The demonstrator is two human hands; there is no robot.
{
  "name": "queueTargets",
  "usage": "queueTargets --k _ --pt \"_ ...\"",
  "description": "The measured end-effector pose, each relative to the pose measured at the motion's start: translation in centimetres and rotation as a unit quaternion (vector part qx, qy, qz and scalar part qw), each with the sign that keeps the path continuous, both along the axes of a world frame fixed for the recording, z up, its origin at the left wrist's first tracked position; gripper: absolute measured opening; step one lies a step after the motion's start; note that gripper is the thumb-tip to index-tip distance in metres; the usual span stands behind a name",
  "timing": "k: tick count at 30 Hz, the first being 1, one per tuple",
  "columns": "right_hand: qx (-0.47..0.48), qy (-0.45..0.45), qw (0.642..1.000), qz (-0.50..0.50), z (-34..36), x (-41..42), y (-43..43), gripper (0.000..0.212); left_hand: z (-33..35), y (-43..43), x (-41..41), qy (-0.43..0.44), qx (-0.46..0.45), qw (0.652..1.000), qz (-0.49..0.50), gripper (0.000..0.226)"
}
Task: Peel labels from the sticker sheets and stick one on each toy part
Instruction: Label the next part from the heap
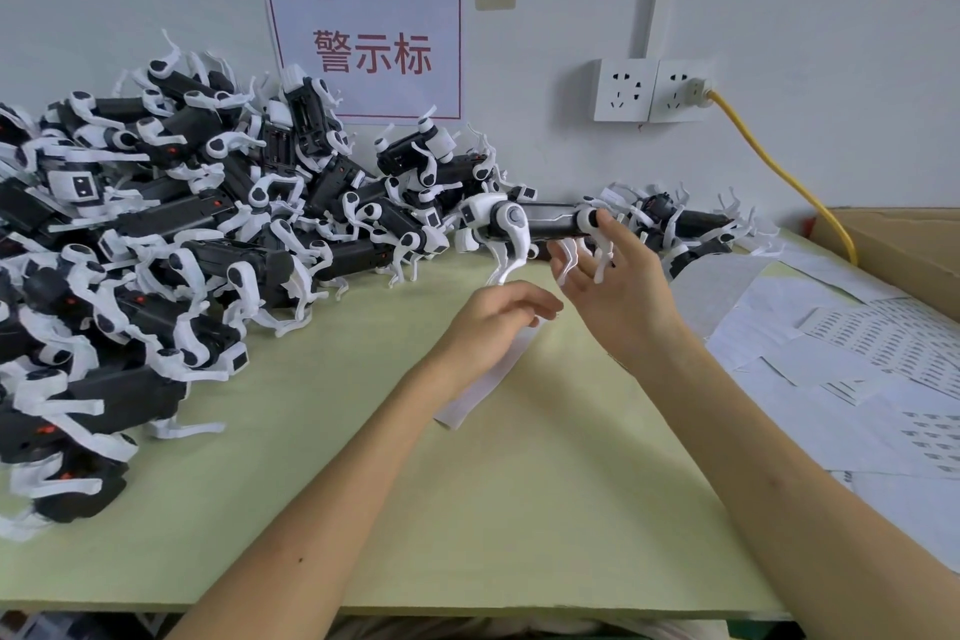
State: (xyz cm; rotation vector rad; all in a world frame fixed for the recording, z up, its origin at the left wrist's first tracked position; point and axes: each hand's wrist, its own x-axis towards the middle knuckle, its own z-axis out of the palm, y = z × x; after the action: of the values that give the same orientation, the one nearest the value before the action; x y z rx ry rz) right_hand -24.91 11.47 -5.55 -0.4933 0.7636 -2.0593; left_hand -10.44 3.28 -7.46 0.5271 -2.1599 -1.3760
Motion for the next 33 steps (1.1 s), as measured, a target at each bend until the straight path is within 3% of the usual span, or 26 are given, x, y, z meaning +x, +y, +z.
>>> queueTargets --k 3,5,7,9,11,13,15,17,20,24,27,29,31,33 --pt "-0.033 -0.038 0.999 -0.004 -0.1 -0.3 0.0 0.034 -1.2 -0.2 -0.3 -0.048 -0.173 0.983 0.029 0.044" --pt "-0.056 -0.063 0.996 -0.002 -0.2 -0.5 0.0 0.035 -1.7 -0.5 -0.3 -0.08 -0.225 0.97 0.05 0.048" --pt "-0.062 -0.07 0.996 0.0 -0.2 -0.6 0.1 0.039 -1.4 -0.5 -0.4 -0.041 -0.112 0.991 0.06 0.046" --pt "-0.049 -0.035 0.998 0.008 -0.2 -0.6 0.1 0.037 -0.7 -1.0 -0.4 0.053 0.085 0.993 0.067 0.035" --pt "-0.026 0.024 0.999 0.012 -0.1 -0.3 -0.1 0.029 0.4 -1.5 0.2 0.138 0.272 0.952 0.032 0.025" --pt "0.0 0.098 0.995 0.014 -0.1 -0.1 -0.3 0.018 1.0 -2.0 0.9 0.174 0.347 0.922 -0.003 0.03" --pt "0.039 0.176 0.984 0.002 -0.1 0.1 -0.6 0.019 1.2 -1.9 1.2 0.157 0.347 0.924 -0.02 0.044" --pt "0.061 0.199 0.978 -0.024 -0.2 0.0 -0.8 0.032 1.3 -1.5 1.2 0.114 0.323 0.938 -0.052 0.051" --pt "0.069 0.209 0.974 -0.046 0.0 0.2 -0.9 0.053 1.1 -1.0 1.1 0.057 0.302 0.944 -0.119 0.044" --pt "0.09 0.252 0.961 -0.067 0.0 0.6 -0.8 0.054 0.9 -0.7 0.8 0.075 0.323 0.934 -0.136 0.033" --pt "0.128 0.272 0.943 -0.144 -0.1 -0.1 -0.7 0.027 0.7 -1.2 0.8 0.104 0.351 0.926 -0.09 0.031" --pt "0.121 0.202 0.962 -0.137 0.1 -0.6 -0.5 0.01 0.8 -1.5 0.7 0.125 0.357 0.924 -0.058 0.031" --pt "0.107 0.149 0.975 -0.129 0.2 -0.6 -0.3 0.013 0.8 -1.5 0.7 0.148 0.358 0.922 -0.02 0.026" --pt "0.091 0.159 0.973 -0.14 0.3 -0.4 -0.3 0.016 0.9 -1.5 0.7 0.157 0.345 0.925 0.014 0.027"
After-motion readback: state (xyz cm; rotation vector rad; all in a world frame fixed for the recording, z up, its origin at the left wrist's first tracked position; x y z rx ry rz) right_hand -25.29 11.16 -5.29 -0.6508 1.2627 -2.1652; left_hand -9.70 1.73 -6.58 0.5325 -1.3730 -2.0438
